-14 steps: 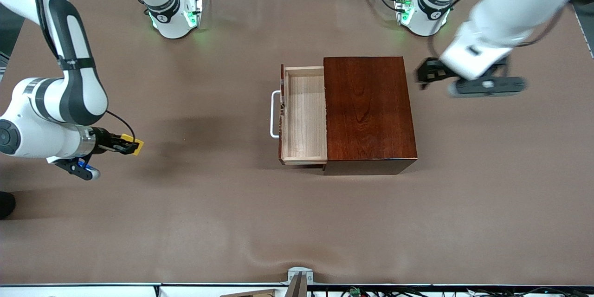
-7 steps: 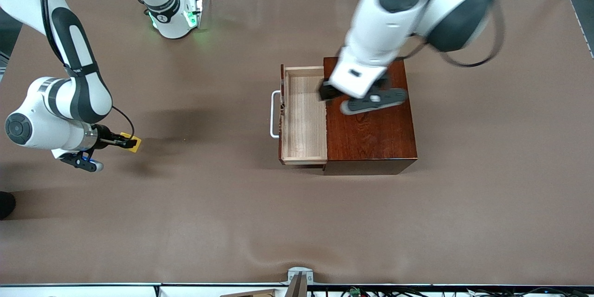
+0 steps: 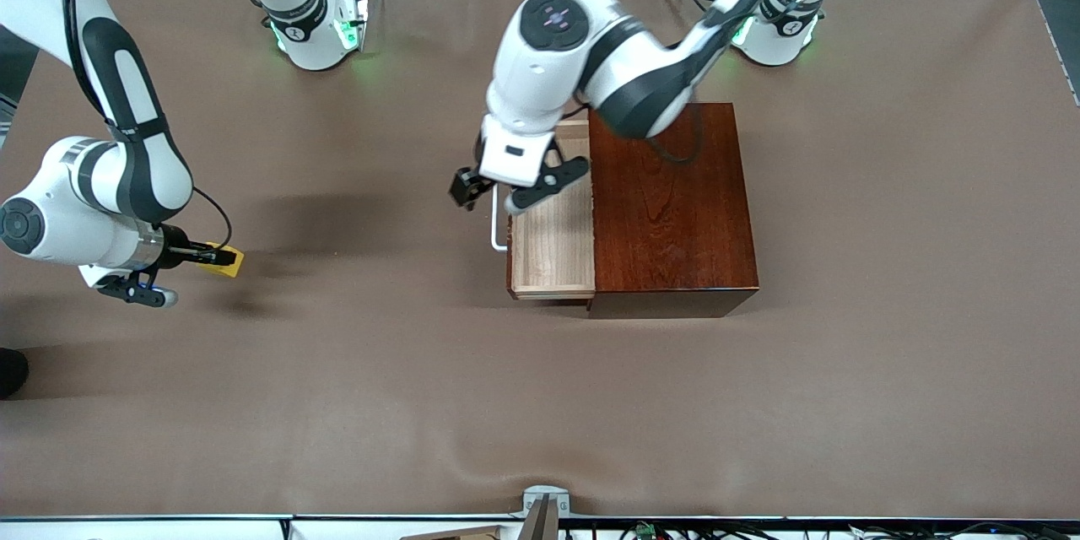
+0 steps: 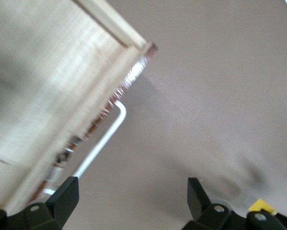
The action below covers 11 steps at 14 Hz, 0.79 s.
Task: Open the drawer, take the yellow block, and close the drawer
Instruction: 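Reach the left gripper to the drawer front while the right gripper holds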
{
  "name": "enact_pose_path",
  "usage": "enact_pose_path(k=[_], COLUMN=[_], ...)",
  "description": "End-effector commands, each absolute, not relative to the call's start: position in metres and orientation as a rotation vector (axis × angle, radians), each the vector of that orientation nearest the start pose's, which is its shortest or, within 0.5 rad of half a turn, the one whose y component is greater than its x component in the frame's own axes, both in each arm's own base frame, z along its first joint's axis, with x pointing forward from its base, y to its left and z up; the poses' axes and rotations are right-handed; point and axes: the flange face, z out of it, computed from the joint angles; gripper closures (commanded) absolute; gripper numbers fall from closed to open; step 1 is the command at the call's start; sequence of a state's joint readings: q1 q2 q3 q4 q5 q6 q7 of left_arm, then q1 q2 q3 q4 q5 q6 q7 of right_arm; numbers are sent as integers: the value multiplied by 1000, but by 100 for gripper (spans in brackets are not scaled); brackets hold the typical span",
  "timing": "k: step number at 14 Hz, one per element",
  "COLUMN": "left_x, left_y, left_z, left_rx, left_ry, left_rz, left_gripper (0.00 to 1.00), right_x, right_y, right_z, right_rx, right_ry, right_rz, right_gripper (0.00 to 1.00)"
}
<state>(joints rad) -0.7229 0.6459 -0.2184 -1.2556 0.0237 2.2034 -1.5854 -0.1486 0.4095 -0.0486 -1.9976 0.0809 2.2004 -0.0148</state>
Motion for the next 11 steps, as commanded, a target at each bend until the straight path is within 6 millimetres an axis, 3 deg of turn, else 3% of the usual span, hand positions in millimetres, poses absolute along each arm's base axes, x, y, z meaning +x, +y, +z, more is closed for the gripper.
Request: enact_pose_path(k=[1, 2, 5, 6, 7, 8, 9, 11], left_x=[470, 465, 460, 454, 452, 450, 451, 453], left_y=[-630, -640, -650, -653, -652, -650, -647, -639], left_z=[398, 374, 341, 330, 320, 308, 302, 297], left_rx=[-3237, -3201, -3139, -3112, -3084, -3042, -3011, -2946], left_ry=[-1360, -1410, -1549, -1548, -1544, -1540, -1543, -1526], left_rz=[-85, -104, -129, -144, -169, -168, -164, -152], left_gripper=[0, 0, 0, 0, 0, 0, 0, 0], right_x=[562, 561, 560, 560, 560, 560, 561, 563], right_y=[-111, -113, -114, -114, -114, -114, -112, -109], right_z=[222, 217, 203, 203, 204, 203, 204, 210], right_rx=[-3054, -3053, -3050, -3050, -3050, -3050, -3051, -3054], right_ry=[327, 332, 338, 335, 335, 335, 329, 307], right_rz=[296, 303, 320, 322, 320, 322, 320, 313], right_gripper=[100, 100, 98, 87, 41, 24, 0, 0])
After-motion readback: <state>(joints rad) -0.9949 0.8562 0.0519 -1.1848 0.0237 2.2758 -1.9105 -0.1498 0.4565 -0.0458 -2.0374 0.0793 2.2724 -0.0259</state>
